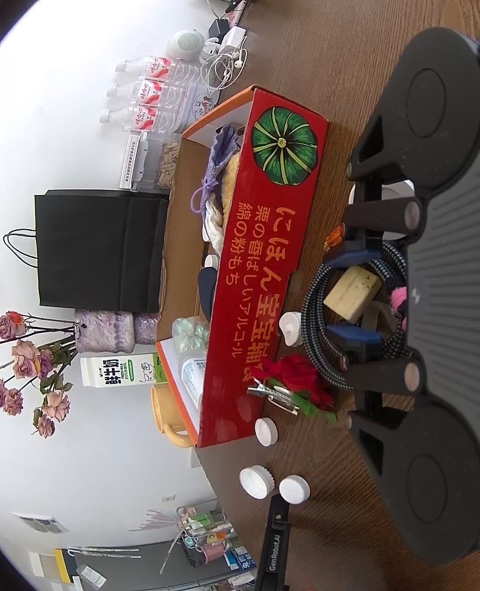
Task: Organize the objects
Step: 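Close the left tool on the small white bottle cap, then carry the small cap and beige block into the cardboard box and open both tools, then move both tools back to the large white cap and braided cable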
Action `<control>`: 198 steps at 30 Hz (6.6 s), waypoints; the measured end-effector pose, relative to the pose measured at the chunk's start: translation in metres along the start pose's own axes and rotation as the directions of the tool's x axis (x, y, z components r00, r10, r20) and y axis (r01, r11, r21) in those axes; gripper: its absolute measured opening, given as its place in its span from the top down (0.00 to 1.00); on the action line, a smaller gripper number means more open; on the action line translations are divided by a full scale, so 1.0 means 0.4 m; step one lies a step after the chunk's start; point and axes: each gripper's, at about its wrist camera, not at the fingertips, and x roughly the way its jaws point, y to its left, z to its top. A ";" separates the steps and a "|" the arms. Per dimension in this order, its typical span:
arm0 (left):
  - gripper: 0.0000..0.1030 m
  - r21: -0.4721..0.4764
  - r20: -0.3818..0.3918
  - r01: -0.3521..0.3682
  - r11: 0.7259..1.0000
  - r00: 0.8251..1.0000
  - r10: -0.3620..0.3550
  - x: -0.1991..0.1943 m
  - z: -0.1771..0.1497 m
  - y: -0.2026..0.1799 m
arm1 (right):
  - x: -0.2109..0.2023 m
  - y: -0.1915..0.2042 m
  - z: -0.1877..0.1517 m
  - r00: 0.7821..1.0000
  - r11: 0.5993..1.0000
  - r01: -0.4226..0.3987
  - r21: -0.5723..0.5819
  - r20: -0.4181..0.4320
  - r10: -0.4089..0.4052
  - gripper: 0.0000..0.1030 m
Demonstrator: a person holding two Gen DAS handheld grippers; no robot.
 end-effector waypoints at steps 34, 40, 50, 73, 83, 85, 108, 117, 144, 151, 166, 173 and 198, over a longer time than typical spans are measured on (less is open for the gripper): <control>0.75 0.068 0.009 0.133 0.989 0.991 -0.134 -0.077 -0.010 -0.065 | -0.036 0.017 -0.006 1.000 1.000 -0.001 -0.029 0.025 0.001 0.83; 0.75 0.071 0.037 0.139 0.988 0.989 -0.141 -0.111 -0.004 -0.071 | -0.076 0.014 -0.004 0.998 1.000 -0.001 -0.014 0.061 0.002 0.88; 0.75 0.091 0.106 0.159 0.983 0.980 -0.168 -0.164 0.039 -0.107 | -0.139 0.016 0.037 0.990 1.000 0.007 -0.013 0.140 -0.005 0.89; 0.75 0.145 0.194 0.224 0.964 0.949 -0.249 -0.071 0.223 -0.275 | -0.061 -0.021 0.222 0.964 1.000 -0.011 -0.020 0.265 0.016 0.89; 0.75 0.130 0.210 0.242 0.961 0.941 -0.265 0.062 0.304 -0.356 | 0.070 -0.100 0.298 0.963 1.000 -0.025 0.007 0.267 0.022 0.89; 0.75 0.143 0.199 0.244 0.959 0.942 -0.269 0.090 0.316 -0.370 | 0.100 -0.116 0.308 0.968 1.000 -0.027 0.011 0.251 0.024 0.89; 0.00 0.102 0.205 0.174 0.979 0.960 -0.192 0.150 0.339 -0.345 | 0.174 -0.166 0.297 0.981 0.992 0.114 0.050 0.151 -0.121 0.06; 0.00 0.104 0.198 0.178 0.979 0.960 -0.196 0.144 0.334 -0.345 | 0.178 -0.161 0.295 0.983 0.992 0.116 0.045 0.138 -0.121 0.06; 0.00 0.077 0.134 0.112 0.991 0.984 -0.121 -0.037 0.147 -0.157 | -0.036 -0.057 0.135 0.985 0.991 0.128 0.025 0.111 -0.130 0.00; 0.00 0.075 0.114 0.074 0.994 0.990 -0.082 -0.088 0.091 -0.080 | -0.097 -0.030 0.071 0.989 0.992 0.125 0.021 0.075 -0.126 0.00; 0.00 0.060 0.054 0.040 0.997 0.998 -0.043 -0.124 0.019 0.030 | -0.121 0.049 0.025 0.998 0.997 0.070 -0.036 0.009 -0.070 0.00; 0.00 0.045 0.033 0.043 0.998 0.998 -0.045 -0.105 0.022 0.051 | -0.094 0.055 0.027 0.999 0.998 0.047 -0.037 -0.022 -0.048 0.00; 0.00 0.058 -0.050 0.039 0.998 0.998 -0.036 0.090 0.034 0.062 | 0.045 0.037 0.012 0.995 0.998 0.050 -0.032 -0.090 -0.053 0.00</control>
